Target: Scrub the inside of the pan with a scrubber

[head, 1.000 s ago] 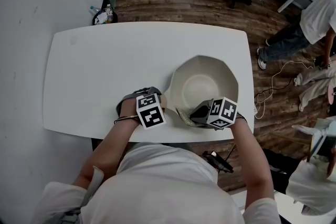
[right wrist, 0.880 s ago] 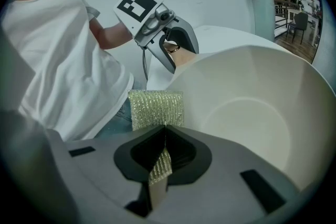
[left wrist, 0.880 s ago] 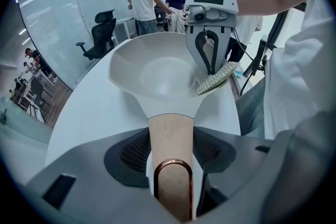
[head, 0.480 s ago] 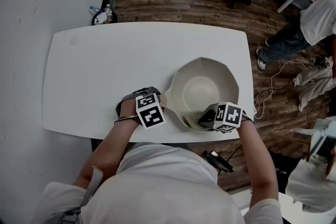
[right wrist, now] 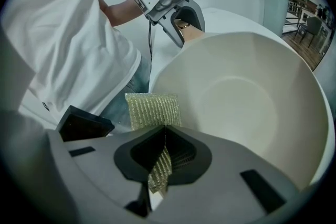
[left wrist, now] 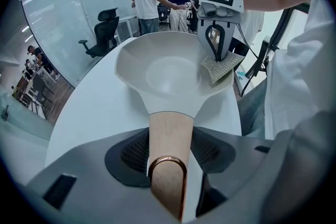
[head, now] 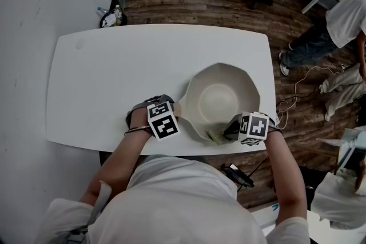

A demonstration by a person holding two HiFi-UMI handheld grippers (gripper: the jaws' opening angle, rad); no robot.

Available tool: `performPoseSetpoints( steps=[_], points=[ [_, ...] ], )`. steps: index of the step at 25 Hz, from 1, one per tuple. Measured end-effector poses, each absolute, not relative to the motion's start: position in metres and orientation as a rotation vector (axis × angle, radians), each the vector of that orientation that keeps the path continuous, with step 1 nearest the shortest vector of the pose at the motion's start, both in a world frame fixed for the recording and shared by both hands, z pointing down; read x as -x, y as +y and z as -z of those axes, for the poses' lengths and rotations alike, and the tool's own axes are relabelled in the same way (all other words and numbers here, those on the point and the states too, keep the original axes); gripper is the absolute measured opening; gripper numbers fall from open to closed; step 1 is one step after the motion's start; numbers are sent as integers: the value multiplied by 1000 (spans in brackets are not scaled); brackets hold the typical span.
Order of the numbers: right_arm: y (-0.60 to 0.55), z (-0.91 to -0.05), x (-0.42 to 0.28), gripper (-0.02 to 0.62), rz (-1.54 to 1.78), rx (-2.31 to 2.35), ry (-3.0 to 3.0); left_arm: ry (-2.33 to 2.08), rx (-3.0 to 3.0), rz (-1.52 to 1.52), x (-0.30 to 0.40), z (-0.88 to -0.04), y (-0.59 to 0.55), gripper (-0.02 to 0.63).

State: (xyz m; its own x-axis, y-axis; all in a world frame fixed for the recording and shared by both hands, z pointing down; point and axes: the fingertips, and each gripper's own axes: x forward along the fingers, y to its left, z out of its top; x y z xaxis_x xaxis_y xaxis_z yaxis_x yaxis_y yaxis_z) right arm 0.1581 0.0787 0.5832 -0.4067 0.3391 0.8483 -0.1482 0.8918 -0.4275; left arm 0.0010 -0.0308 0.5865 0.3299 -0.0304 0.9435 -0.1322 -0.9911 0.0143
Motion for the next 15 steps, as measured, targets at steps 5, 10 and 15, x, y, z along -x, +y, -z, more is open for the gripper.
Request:
performPoseSetpoints(
  steps=[5, 10, 15],
  points=[
    [78, -584, -166, 24, -523, 132, -1876, -155, -2485, -1761, 1, -588, -31, 238],
    [76, -585, -174, 24, -504, 115, -1827, -154, -2488, -1757, 3, -587, -30, 238],
    [70, -589, -190, 25, -495, 65, -1772, -153, -2490, -1758, 1, -587, -29, 238]
  ],
)
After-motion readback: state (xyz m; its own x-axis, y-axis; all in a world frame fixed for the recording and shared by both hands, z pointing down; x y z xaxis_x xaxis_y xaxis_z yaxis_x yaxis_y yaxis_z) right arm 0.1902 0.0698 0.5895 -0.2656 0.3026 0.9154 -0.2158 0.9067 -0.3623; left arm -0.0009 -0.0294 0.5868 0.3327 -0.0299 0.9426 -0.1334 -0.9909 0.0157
